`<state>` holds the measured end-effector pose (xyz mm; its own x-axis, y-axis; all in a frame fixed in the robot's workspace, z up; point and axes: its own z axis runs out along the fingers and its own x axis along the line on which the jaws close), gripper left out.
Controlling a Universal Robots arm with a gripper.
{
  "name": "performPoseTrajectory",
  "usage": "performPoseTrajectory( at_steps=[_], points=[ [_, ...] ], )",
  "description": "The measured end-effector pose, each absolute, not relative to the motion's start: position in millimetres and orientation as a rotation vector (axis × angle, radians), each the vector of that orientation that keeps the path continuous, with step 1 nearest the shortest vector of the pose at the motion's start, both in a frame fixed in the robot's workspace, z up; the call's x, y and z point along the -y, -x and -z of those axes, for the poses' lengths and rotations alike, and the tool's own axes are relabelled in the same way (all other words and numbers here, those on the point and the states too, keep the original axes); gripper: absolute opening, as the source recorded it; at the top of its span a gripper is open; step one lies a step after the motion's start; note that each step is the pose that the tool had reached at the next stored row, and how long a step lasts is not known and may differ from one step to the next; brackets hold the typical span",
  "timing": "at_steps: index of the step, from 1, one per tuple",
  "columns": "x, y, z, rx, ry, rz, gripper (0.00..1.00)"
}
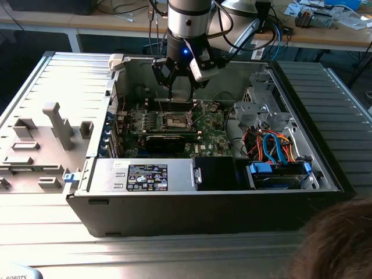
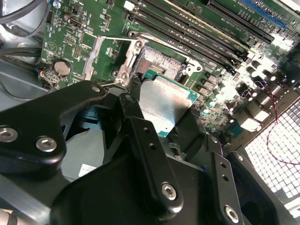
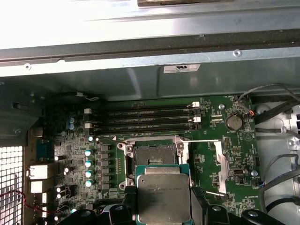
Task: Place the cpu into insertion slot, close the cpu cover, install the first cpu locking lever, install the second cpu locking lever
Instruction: 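Place the cpu into insertion slot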
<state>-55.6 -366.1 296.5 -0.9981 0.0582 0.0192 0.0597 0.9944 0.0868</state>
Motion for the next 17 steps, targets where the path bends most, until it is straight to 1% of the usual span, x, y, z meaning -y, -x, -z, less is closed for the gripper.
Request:
performPoseTrajectory(
  at_steps=[17],
  points=[
    [366.1,55.6,-295.3,3.12,0.123,0.137,0.55]
  ],
)
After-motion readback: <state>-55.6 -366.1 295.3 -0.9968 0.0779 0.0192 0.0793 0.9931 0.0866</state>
